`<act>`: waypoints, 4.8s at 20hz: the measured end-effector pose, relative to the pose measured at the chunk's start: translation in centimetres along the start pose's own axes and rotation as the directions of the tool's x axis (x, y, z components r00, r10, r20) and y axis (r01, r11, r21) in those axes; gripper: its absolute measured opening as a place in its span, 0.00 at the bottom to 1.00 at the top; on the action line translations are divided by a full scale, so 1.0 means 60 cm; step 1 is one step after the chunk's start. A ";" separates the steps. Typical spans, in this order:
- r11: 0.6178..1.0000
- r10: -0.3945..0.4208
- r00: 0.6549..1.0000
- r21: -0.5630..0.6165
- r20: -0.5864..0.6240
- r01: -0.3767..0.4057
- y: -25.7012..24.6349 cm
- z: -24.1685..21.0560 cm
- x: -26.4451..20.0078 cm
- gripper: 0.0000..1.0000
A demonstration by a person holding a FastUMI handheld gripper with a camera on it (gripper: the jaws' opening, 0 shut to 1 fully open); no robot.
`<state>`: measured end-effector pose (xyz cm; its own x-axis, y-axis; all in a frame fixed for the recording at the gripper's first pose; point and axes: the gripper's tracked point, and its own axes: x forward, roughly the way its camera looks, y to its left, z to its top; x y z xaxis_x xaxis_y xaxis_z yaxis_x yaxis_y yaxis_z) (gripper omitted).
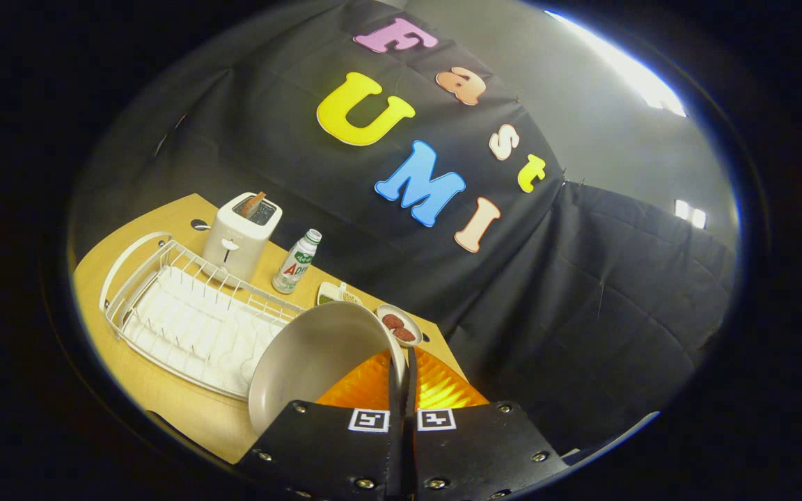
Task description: Take the plate from the dish rack, then take the spoon from the basket and place it into the plate.
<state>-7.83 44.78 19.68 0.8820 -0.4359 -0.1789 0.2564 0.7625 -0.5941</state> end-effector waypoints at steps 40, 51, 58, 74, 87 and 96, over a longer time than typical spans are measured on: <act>0.912 0.261 0.866 0.404 -0.427 -0.076 0.082 -0.380 0.075 0.02; 0.909 0.133 0.917 0.416 -0.376 0.038 -0.048 -0.326 0.167 0.02; 0.904 0.056 0.927 0.413 -0.371 0.111 -0.125 -0.314 0.221 0.37; 0.889 0.091 0.907 0.444 -0.412 0.112 -0.155 -0.348 0.340 0.38; 0.885 0.180 0.909 0.464 -0.376 0.016 -0.121 -0.310 0.360 0.04; 0.887 0.142 0.919 0.459 -0.368 0.047 -0.162 -0.278 0.312 0.04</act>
<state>-0.43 21.24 9.02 0.7011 -0.4688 -0.5373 0.4507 0.8753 -0.1756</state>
